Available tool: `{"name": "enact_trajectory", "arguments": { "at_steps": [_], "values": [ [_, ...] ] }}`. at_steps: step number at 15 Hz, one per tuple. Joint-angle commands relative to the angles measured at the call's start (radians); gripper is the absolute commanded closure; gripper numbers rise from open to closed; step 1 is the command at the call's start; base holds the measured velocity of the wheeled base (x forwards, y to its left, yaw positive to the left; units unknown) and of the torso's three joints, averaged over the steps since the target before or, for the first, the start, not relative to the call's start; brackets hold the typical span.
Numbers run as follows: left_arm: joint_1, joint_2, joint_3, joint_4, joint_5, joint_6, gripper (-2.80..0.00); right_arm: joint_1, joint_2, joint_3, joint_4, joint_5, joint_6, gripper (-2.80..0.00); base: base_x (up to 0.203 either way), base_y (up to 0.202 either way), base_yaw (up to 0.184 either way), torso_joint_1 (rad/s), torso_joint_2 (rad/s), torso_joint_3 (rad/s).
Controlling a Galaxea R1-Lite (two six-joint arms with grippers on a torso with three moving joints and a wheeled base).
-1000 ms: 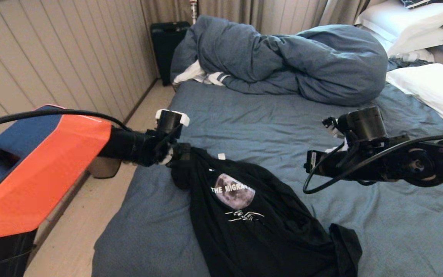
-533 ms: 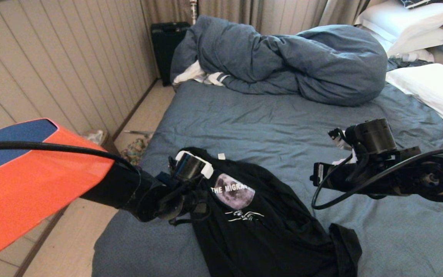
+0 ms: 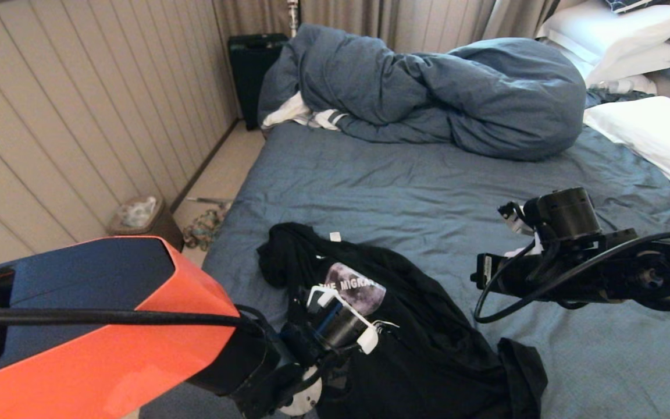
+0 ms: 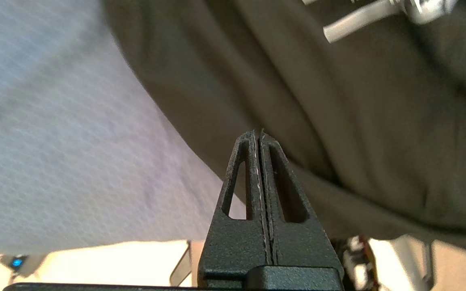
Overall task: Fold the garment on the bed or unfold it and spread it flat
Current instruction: Unford the black T-shirt
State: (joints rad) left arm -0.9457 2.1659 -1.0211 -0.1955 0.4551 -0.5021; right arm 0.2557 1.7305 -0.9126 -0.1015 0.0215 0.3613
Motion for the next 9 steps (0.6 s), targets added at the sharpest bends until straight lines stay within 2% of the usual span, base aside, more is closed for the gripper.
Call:
{"name": "enact_trajectory", "arguments": {
  "at_steps": [1,2,9],
  "values": [
    [-0.016,0.037,0.011,-0.002,0.006,-0.003,0.0,-0.003,0.012,-0.003,-0.001,0.0,0.002,0.0,0.0,0.0,0.0,0.0,0.0,0.0],
    [-0.016,0.048,0.013,-0.002,0.008,-0.003,-2.8,-0.009,0.011,-0.002,-0.001,0.002,0.002,0.0,0.0,0.0,0.0,0.0,0.0,0.0],
    [-0.016,0.064,-0.013,0.033,0.013,-0.004,-2.8,-0.013,0.05,-0.002,-0.023,0.003,0.002,0.0,0.0,0.0,0.0,0.0,0.0,0.0]
  ]
}}
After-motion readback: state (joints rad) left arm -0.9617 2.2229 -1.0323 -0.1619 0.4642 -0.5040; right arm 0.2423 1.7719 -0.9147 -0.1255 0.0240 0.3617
